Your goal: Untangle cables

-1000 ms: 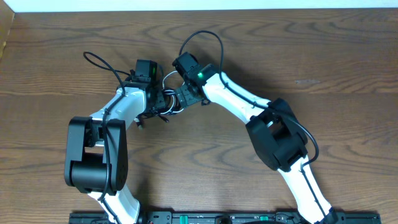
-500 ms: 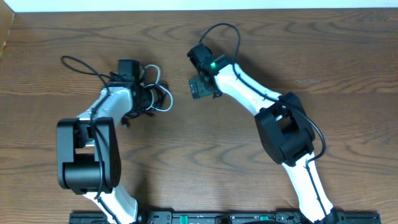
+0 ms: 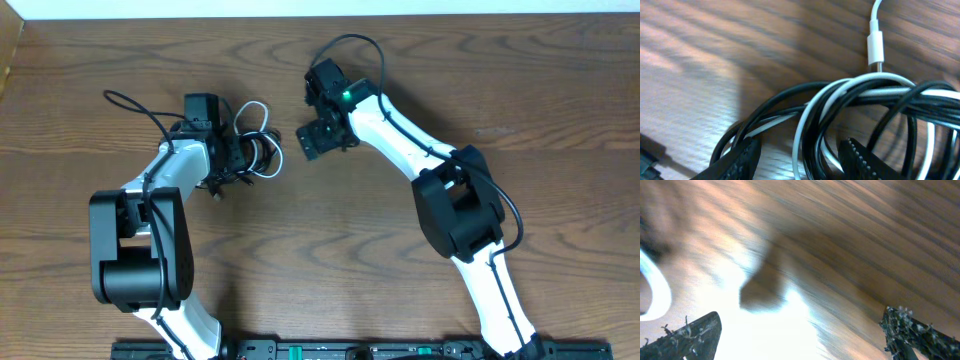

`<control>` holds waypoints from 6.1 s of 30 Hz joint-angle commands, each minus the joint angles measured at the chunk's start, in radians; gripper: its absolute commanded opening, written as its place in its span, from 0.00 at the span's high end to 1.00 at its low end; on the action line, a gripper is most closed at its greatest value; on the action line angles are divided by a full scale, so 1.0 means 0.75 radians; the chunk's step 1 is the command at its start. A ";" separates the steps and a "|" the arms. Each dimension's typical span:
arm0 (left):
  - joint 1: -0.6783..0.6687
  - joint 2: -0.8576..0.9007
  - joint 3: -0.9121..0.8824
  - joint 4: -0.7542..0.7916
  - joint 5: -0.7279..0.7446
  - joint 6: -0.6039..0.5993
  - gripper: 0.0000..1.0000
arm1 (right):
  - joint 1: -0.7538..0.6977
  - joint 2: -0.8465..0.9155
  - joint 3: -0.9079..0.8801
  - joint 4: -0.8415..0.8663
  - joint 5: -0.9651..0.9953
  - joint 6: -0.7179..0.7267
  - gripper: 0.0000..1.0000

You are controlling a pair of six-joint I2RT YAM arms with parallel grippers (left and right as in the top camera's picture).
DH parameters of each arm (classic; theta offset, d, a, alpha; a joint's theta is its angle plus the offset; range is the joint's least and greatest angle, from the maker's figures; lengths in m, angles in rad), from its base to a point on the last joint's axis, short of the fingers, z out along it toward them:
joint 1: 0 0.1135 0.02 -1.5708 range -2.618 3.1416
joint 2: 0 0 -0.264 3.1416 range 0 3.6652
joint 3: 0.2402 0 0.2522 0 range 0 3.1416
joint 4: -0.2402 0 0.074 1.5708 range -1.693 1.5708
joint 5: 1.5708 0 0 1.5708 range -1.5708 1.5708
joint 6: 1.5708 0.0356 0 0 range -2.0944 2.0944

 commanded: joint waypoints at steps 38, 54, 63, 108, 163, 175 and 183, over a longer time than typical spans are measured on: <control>-0.116 0.072 -0.037 0.004 0.186 0.119 0.53 | 0.024 0.057 -0.011 0.090 -0.100 -0.245 0.01; -0.116 0.071 -0.037 0.004 0.186 0.119 0.52 | -0.032 0.099 -0.012 0.083 -0.135 -0.269 0.01; -0.116 0.071 -0.037 0.004 0.186 0.119 0.51 | 0.022 0.119 -0.012 0.106 0.189 -0.194 0.02; -0.039 0.090 -0.038 -0.134 -0.578 -0.196 0.43 | 0.055 0.211 -0.013 0.037 0.871 0.162 0.14; 0.264 0.036 -0.033 0.095 1.228 0.332 0.92 | -0.205 0.031 0.171 -0.200 -0.912 0.039 0.39; 0.264 0.036 -0.033 0.099 1.228 0.327 0.93 | -0.156 0.031 0.168 -0.255 -0.714 -0.160 0.58; 0.265 0.036 -0.033 0.104 1.226 0.327 0.92 | -0.127 0.031 0.168 -0.318 -0.613 -0.251 0.99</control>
